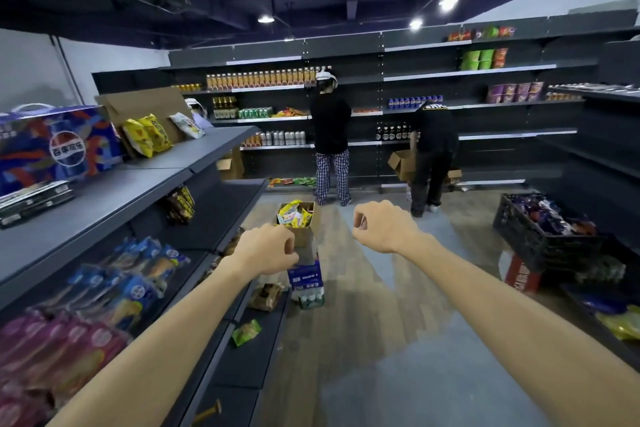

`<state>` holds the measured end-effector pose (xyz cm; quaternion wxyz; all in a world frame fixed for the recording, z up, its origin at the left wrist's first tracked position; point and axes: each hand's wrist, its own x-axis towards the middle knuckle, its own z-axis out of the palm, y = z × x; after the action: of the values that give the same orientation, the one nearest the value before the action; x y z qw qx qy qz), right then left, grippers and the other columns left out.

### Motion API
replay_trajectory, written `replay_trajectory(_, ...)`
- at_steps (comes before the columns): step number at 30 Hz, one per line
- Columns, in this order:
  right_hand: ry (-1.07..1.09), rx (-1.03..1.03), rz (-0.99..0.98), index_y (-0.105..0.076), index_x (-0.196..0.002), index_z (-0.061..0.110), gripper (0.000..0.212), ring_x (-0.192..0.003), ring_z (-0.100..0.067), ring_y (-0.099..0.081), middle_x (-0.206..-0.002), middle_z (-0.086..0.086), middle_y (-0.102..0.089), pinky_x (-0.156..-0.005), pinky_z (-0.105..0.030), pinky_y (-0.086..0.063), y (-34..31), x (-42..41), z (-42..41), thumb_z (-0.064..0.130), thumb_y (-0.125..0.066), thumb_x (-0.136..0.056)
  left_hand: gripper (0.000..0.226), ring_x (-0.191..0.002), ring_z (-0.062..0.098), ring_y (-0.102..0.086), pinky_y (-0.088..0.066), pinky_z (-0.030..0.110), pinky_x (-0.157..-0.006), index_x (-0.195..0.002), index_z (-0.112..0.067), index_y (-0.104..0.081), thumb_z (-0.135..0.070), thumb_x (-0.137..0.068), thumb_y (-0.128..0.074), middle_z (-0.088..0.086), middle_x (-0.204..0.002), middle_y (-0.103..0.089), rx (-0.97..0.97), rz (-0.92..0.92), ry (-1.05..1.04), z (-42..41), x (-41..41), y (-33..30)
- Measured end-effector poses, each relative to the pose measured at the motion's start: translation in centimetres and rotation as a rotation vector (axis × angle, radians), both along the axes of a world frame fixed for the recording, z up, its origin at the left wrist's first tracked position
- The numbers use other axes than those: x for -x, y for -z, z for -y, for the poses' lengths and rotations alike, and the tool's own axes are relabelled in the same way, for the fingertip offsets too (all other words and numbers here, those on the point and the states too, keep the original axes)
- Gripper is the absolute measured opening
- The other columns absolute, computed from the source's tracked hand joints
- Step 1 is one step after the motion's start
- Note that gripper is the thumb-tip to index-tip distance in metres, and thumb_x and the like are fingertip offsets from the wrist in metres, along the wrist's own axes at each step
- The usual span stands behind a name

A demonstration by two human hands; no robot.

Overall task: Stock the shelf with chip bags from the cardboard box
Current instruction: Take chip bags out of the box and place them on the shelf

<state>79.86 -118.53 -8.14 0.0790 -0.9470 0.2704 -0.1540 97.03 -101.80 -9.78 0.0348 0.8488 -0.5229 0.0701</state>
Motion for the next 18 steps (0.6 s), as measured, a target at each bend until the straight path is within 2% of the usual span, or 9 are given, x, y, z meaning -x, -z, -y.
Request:
replay_trajectory(10,-0.075,-0.049,-0.085,-0.06,-0.085,0.027,0.009,-0.083,-0.017,-0.062,-0.092,0.003,-0.066,-0.073,-0.032,-0.054,5.4,-16.3,12.7,0.036,-0.057,-0.087,0.015,-0.071,0.01,-0.06,-0.055,0.031,-0.066,-0.08,-0.028,-0.064,-0.041,-0.085,-0.061,-0.01,-0.078,-0.062,-0.017,-0.063,-0.078,12.1,-14.7,3.2)
replay_trajectory(15,-0.076,-0.14,-0.098,-0.056,-0.077,0.027,0.012,-0.082,-0.019,-0.062,-0.089,0.002,-0.066,-0.072,-0.032,-0.054,10.5,-25.7,16.8,0.036,-0.059,-0.085,0.016,-0.073,0.013,-0.062,-0.045,0.026,-0.058,-0.077,-0.028,-0.063,-0.042,-0.083,-0.06,-0.009,-0.08,-0.065,0.004,-0.107,-0.082,17.5,-22.9,7.7)
replay_trajectory(18,-0.058,-0.182,-0.124,-0.059,-0.081,0.026,0.01,-0.081,-0.018,-0.062,-0.088,0.004,-0.067,-0.068,-0.028,-0.05,12.7,-30.7,18.9,0.036,-0.059,-0.085,0.015,-0.073,0.013,-0.061,-0.047,0.027,-0.06,-0.077,-0.028,-0.064,-0.041,-0.084,-0.06,-0.009,-0.081,-0.065,-0.031,-0.115,-0.069,20.4,-27.8,9.8)
